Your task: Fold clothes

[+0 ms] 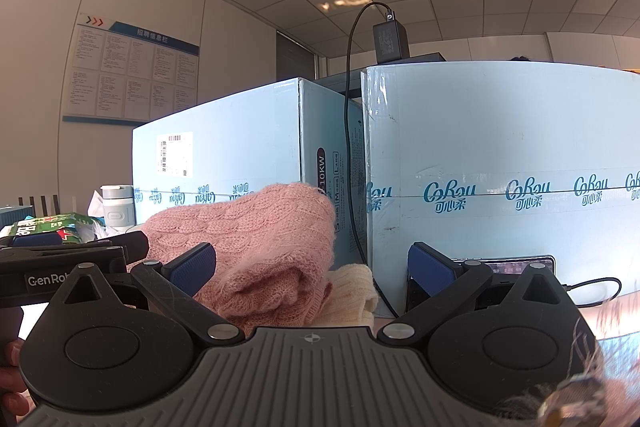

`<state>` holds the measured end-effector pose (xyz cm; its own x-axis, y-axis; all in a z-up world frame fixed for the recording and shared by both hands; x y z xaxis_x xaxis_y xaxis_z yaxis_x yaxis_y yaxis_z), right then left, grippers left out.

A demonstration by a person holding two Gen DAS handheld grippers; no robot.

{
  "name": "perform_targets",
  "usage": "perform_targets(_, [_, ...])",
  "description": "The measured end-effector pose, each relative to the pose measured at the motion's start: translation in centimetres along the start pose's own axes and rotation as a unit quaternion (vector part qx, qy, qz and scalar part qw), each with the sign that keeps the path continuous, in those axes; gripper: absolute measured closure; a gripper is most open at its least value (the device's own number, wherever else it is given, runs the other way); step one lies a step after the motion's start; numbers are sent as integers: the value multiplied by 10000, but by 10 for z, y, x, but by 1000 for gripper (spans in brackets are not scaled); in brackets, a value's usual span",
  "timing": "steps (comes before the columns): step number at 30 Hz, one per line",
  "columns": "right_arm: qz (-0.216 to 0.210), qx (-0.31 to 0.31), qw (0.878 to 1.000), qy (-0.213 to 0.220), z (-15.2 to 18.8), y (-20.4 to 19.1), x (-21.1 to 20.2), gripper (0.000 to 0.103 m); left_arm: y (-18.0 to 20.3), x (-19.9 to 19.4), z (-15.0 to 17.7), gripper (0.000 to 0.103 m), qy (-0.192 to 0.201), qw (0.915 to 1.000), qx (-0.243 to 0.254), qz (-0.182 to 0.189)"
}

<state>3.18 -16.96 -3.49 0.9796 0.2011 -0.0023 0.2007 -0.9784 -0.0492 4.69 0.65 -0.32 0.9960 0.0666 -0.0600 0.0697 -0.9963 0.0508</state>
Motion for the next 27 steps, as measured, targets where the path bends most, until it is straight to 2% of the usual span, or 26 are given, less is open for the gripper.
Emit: perform_targets(27, [-1,1,10000,0,0,0,0,0,1,-1,0,0,20,10000,13,37])
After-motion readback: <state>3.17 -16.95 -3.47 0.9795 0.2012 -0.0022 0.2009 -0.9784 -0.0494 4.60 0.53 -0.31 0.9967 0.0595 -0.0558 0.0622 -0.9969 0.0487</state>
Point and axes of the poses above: each gripper's, at about its wrist camera, not at the fingertips, and x roughly the way its jaws point, y to its right, z to its underside, the point moved 5 cm from there along x, roughly the way its jaws point, and after that the axes turned 7 degrees about -z, right-handed, at the moved point
